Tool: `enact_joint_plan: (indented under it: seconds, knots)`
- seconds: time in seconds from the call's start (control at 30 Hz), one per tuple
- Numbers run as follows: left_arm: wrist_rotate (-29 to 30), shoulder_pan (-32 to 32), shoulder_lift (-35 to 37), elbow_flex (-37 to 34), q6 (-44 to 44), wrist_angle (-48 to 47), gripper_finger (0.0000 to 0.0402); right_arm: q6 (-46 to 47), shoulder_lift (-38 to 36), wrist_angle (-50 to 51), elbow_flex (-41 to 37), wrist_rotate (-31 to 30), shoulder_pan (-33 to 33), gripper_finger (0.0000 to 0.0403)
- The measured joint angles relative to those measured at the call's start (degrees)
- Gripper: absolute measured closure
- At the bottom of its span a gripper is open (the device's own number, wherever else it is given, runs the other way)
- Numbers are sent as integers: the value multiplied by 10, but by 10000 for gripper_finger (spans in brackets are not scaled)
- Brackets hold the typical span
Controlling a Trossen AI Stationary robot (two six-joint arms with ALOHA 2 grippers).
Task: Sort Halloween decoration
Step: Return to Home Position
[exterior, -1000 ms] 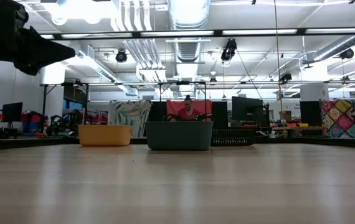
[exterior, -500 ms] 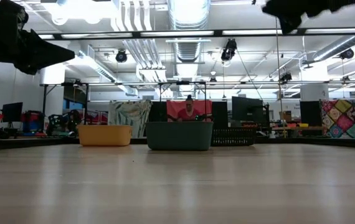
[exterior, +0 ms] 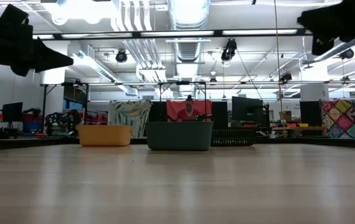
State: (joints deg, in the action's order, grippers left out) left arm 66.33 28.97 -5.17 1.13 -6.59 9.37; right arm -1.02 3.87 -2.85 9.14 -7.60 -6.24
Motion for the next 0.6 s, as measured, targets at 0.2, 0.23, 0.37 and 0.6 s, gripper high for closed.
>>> enact_joint_plan:
  seconds: [0.2, 0.23, 0.37, 0.6]
  knots:
    - [2, 0, 0, 0, 0, 0, 367, -18, -31, -6, -31, -1, 0, 333]
    - [2, 0, 0, 0, 0, 0, 367, -21, -24, -18, -35, -3, 0, 333]
    - [1, 0, 0, 0, 0, 0, 367, -38, -23, -48, -70, -5, 1, 333]
    - [2, 0, -4, 0, 0, 0, 367, -45, -27, -34, -84, -10, 3, 333]
